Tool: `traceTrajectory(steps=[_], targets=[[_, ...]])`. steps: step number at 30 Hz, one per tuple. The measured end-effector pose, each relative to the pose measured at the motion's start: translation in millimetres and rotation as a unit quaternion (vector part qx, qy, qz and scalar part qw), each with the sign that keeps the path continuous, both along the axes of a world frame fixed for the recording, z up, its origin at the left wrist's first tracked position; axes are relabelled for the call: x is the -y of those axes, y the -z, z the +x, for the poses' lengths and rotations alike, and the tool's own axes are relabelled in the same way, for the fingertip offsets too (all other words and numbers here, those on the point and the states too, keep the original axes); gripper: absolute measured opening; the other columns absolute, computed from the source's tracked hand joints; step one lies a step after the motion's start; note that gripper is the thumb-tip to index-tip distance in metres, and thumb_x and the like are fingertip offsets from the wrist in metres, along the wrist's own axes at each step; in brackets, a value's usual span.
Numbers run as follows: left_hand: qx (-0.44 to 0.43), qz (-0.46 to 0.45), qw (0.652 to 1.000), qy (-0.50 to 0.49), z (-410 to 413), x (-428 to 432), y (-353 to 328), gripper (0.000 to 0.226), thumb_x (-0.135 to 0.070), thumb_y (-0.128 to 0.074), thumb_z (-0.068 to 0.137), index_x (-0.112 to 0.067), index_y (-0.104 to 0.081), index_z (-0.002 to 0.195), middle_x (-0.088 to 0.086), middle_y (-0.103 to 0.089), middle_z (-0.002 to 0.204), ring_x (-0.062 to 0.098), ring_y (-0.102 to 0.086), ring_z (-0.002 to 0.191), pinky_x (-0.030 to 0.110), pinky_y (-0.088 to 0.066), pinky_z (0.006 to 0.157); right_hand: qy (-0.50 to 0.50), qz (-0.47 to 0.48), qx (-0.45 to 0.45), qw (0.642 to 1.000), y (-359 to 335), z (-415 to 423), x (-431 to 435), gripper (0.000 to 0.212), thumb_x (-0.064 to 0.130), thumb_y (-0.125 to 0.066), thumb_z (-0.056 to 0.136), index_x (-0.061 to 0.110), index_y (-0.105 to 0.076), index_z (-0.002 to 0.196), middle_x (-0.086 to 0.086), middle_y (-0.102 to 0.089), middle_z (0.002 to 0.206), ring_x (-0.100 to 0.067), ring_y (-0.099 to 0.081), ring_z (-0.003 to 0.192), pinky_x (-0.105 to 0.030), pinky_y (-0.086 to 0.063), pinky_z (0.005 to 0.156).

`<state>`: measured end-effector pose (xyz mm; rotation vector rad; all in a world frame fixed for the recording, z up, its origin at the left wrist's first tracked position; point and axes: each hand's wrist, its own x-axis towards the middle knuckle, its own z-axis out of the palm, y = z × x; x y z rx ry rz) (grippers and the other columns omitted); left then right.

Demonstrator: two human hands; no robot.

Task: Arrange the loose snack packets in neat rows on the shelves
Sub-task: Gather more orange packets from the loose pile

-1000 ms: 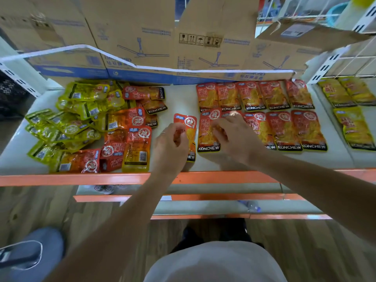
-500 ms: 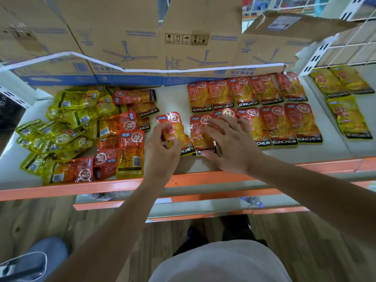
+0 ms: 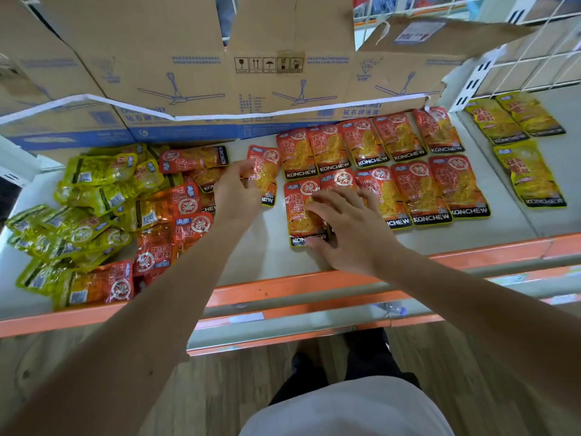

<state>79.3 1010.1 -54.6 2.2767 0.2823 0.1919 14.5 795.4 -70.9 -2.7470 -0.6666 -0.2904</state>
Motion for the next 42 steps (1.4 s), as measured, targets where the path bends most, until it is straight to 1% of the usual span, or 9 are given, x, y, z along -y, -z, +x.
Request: traceTrajectory(steps=[4, 8, 11, 14, 16, 19, 24, 38, 42], targets=[[0.007, 0.037, 0.999, 0.009, 17.5, -2.0, 8.6, 0.025, -0.016, -0.058, 0.097, -0.01, -0.062, 0.121, 0.008, -0.065, 0.118, 0.025, -0.058, 0.111, 0.033, -0.046, 0.093, 0.002, 0.004, -0.003, 1.0, -0.2, 0.2, 0.3, 0.059, 0.062, -0.046, 0.084, 0.024, -0.062, 0.126, 0.001, -0.058, 0.137, -0.026, -0.046, 0.13, -0.054, -0.028, 0.11], [0.007, 0.079, 0.997, 0.009, 19.1, 5.7, 11.1, 0.025, -0.023, -0.055, 0.101, -0.008, -0.058, 0.121, 0.013, -0.053, 0.129, 0.026, -0.047, 0.12, 0.024, -0.03, 0.089, 0.005, 0.002, -0.009, 1.0, -0.9, -0.5, 0.5, 0.059, 0.062, -0.045, 0.084, 0.024, -0.062, 0.126, 0.002, -0.057, 0.137, -0.025, -0.045, 0.131, -0.051, -0.025, 0.11], [0.029, 0.103, 0.994, 0.003, 15.0, 12.0, 15.2, 0.021, -0.023, -0.052, 0.103, -0.007, -0.059, 0.115, 0.015, -0.041, 0.138, 0.027, -0.04, 0.124, 0.024, -0.033, 0.095, 0.004, 0.004, -0.009, 1.0, -1.7, -0.8, -0.1, 0.057, 0.06, -0.047, 0.084, 0.024, -0.062, 0.125, 0.002, -0.057, 0.137, -0.026, -0.045, 0.131, -0.051, -0.027, 0.11], [0.064, 0.115, 0.991, 0.019, 12.9, 14.4, 18.8, 0.018, -0.024, -0.051, 0.101, -0.011, -0.061, 0.109, 0.009, -0.04, 0.14, 0.024, -0.037, 0.128, 0.025, -0.034, 0.098, 0.005, 0.009, -0.003, 1.0, -1.3, -0.2, -0.6, 0.056, 0.061, -0.047, 0.085, 0.023, -0.063, 0.124, 0.002, -0.056, 0.138, -0.027, -0.042, 0.132, -0.051, -0.026, 0.11], [0.068, 0.132, 0.988, 0.044, 12.0, 14.6, 19.4, 0.022, -0.03, -0.053, 0.099, -0.017, -0.062, 0.114, 0.002, -0.044, 0.139, 0.023, -0.041, 0.128, 0.034, -0.041, 0.098, 0.003, 0.003, 0.0, 1.0, -0.3, 0.4, 0.2, 0.057, 0.062, -0.046, 0.086, 0.024, -0.061, 0.125, 0.002, -0.052, 0.143, -0.028, -0.039, 0.136, -0.052, -0.025, 0.112], [0.062, 0.166, 0.982, 0.064, 11.5, 14.2, 19.9, 0.03, -0.03, -0.054, 0.098, -0.022, -0.062, 0.125, -0.003, -0.05, 0.141, 0.022, -0.044, 0.129, 0.04, -0.043, 0.099, -0.006, -0.02, -0.013, 1.0, 0.6, 1.1, 0.5, 0.06, 0.064, -0.044, 0.088, 0.028, -0.057, 0.134, 0.002, -0.045, 0.151, -0.031, -0.034, 0.141, -0.055, -0.023, 0.115], [0.056, 0.17, 0.982, 0.065, 13.9, 14.4, 22.4, 0.034, -0.025, -0.052, 0.099, -0.019, -0.06, 0.132, -0.003, -0.05, 0.145, 0.02, -0.045, 0.132, 0.04, -0.042, 0.104, -0.002, -0.034, -0.054, 0.998, 0.3, 2.3, -0.2, 0.067, 0.065, -0.04, 0.089, 0.027, -0.049, 0.143, 0.0, -0.039, 0.156, -0.032, -0.029, 0.145, -0.057, -0.019, 0.119], [0.063, 0.187, 0.978, 0.061, 13.6, 16.1, 24.0, 0.035, -0.029, -0.047, 0.101, -0.022, -0.059, 0.133, -0.007, -0.052, 0.144, 0.02, -0.049, 0.129, 0.041, -0.04, 0.102, -0.005, -0.042, -0.064, 0.997, -1.2, 1.7, 0.4, 0.068, 0.065, -0.037, 0.089, 0.026, -0.048, 0.143, -0.002, -0.041, 0.155, -0.032, -0.031, 0.144, -0.055, -0.024, 0.118], [0.092, 0.149, 0.983, 0.052, 13.6, 15.1, 24.4, 0.035, -0.029, -0.047, 0.1, -0.017, -0.061, 0.13, -0.004, -0.051, 0.145, 0.021, -0.047, 0.132, 0.041, -0.042, 0.106, -0.005, -0.039, -0.077, 0.996, -5.0, 1.7, 0.2, 0.066, 0.063, -0.035, 0.091, 0.025, -0.048, 0.142, -0.001, -0.039, 0.156, -0.032, -0.029, 0.145, -0.056, -0.023, 0.118]])
